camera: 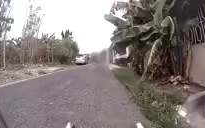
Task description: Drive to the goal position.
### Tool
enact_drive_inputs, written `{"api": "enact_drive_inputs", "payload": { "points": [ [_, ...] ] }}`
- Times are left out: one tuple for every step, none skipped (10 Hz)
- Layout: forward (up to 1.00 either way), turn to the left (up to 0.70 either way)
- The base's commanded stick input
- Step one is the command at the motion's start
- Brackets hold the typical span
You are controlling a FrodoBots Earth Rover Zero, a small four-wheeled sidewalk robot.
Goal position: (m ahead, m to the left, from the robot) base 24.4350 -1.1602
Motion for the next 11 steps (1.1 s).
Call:
{"api": "enact_drive_inputs", "payload": {
  "points": [
    [0.1,0.01],
    [0.09,0.01],
    [0.1,0.01],
    [0.11,0.01],
    [0.1,0.01],
    [0.11,0.01],
    [0.09,0.01],
    [0.11,0.01],
    [0.1,0.01],
    [0.1,0.01],
    [0.11,0.01]
  ]
}}
